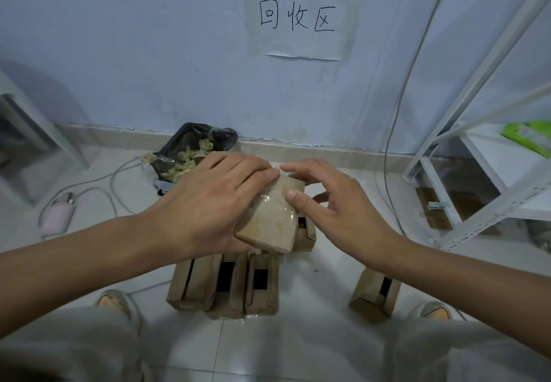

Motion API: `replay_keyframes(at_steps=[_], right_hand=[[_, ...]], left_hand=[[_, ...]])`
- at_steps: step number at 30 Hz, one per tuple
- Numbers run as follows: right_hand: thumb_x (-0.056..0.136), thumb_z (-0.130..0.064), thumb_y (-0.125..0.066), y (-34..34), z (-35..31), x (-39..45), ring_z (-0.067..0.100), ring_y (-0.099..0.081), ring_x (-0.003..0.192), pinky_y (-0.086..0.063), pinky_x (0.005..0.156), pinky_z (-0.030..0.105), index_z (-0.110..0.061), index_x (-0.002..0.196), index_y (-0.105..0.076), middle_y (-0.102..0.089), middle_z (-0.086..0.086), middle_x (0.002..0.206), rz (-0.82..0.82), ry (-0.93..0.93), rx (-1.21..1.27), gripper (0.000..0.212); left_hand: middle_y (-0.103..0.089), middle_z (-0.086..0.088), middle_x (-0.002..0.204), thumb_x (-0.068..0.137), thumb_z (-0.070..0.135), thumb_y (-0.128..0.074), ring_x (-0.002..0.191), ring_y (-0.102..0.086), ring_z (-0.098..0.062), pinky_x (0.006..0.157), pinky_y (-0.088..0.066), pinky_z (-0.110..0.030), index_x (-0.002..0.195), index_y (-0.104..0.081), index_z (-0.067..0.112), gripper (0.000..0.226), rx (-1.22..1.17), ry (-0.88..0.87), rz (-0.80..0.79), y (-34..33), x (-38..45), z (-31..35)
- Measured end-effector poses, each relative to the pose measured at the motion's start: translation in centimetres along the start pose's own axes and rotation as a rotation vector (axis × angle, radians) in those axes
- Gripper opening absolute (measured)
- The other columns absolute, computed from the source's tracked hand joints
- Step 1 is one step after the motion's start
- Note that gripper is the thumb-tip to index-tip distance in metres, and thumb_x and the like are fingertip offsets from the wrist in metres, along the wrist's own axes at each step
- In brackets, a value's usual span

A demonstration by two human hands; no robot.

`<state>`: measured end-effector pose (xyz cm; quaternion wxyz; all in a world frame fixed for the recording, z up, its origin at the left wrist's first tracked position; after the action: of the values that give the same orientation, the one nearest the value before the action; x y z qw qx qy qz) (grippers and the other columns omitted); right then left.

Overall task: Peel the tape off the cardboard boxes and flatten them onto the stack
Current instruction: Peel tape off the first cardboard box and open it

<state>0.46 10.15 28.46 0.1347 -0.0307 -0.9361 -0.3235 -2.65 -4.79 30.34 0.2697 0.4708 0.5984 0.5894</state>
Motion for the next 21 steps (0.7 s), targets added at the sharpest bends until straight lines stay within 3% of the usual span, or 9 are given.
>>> replay_keyframes(at_steps=[4,9,13,21], right_hand=[[0.100,-0.026,-0.071,0.1,0.9,0.1,0.010,-0.066,0.112,-0.059,0.081,0.030,-0.033,0.125,-0.069,-0.073,-0.008,0.109,0.028,-0.090,0.135,0.027],[0.096,-0.014,-0.076,0.3,1.0,0.6,0.011,-0.071,0.095,-0.057,0.077,0.025,-0.018,0.096,-0.074,-0.075,-0.005,0.092,0.067,-0.105,0.231,0.004],[0.094,-0.011,-0.076,0.1,1.7,0.8,0.012,-0.070,0.089,-0.057,0.081,0.023,-0.016,0.102,-0.075,-0.076,0.000,0.092,0.014,-0.178,0.319,0.009],[0.097,-0.011,-0.073,0.5,1.0,1.1,0.007,-0.069,0.084,-0.055,0.079,0.022,-0.012,0.092,-0.075,-0.076,0.001,0.090,-0.087,-0.110,0.235,0.005]], left_hand=[[-0.052,-0.004,0.141,0.065,0.078,-0.067,0.129,-0.049,-0.025,0.108,-0.038,-0.041,0.145,-0.048,0.013,0.105,0.041,-0.050,0.000,0.2,0.0,0.6],[-0.051,-0.004,0.143,0.068,0.077,-0.072,0.131,-0.049,-0.025,0.110,-0.039,-0.043,0.148,-0.046,0.014,0.105,0.072,-0.067,-0.021,-0.1,-0.1,0.6],[-0.053,-0.007,0.141,0.069,0.073,-0.078,0.130,-0.050,-0.027,0.111,-0.039,-0.043,0.149,-0.043,0.010,0.109,0.093,-0.117,-0.012,-0.2,0.0,1.0],[-0.051,-0.002,0.142,0.061,0.077,-0.079,0.129,-0.048,-0.022,0.110,-0.034,-0.035,0.147,-0.044,0.015,0.112,0.008,-0.103,-0.050,-1.0,-0.4,0.3]])
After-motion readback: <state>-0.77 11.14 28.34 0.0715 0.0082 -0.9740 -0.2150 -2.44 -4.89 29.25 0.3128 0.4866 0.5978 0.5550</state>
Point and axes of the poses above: each hand's wrist, its own x-axis towards the middle knuckle, its own y-axis out of the back of the hand, z = x × y, the point moved 9 cm from there along x, towards the middle knuckle
